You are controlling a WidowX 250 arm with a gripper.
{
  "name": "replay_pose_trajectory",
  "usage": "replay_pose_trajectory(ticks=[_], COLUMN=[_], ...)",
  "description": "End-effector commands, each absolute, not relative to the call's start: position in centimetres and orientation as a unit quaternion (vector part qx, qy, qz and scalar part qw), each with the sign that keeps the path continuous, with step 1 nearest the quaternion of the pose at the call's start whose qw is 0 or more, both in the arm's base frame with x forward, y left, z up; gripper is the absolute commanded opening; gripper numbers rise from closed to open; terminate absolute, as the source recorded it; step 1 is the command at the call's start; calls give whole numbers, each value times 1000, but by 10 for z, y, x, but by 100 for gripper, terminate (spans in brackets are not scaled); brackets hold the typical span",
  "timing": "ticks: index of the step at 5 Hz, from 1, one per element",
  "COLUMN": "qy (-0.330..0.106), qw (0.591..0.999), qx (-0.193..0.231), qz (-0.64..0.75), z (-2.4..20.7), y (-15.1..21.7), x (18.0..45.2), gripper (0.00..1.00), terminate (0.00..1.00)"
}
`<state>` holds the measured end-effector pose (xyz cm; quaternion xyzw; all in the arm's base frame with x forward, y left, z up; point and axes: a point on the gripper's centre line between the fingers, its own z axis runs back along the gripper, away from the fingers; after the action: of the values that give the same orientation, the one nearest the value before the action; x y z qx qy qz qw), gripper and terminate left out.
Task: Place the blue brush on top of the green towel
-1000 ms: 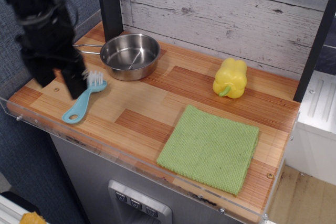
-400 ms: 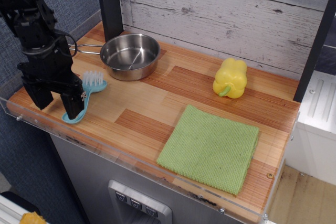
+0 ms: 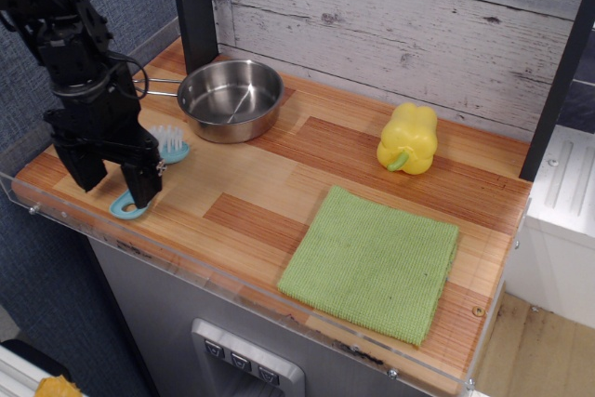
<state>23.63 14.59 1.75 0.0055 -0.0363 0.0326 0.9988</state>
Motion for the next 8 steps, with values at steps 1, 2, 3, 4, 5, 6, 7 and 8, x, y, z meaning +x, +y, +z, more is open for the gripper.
replay_pose_trajectory(ticks=[1,2,3,4,5,6,7,8], qy=[-52,-30,-21,-18,-14,-8,-32,-56], qw=[998,999,999,999,999,999,998,996], qx=[12,28,30,34,33,27,28,15], qz=[28,21,21,22,26,28,50,63], z=[22,11,6,5,4,25,65,90], y=[135,129,129,130,132,131,127,115], x=[244,245,244,242,240,235,229,230], gripper=[100,100,100,100,0,0,0,0], terminate=[0,0,0,0,0,0,0,0])
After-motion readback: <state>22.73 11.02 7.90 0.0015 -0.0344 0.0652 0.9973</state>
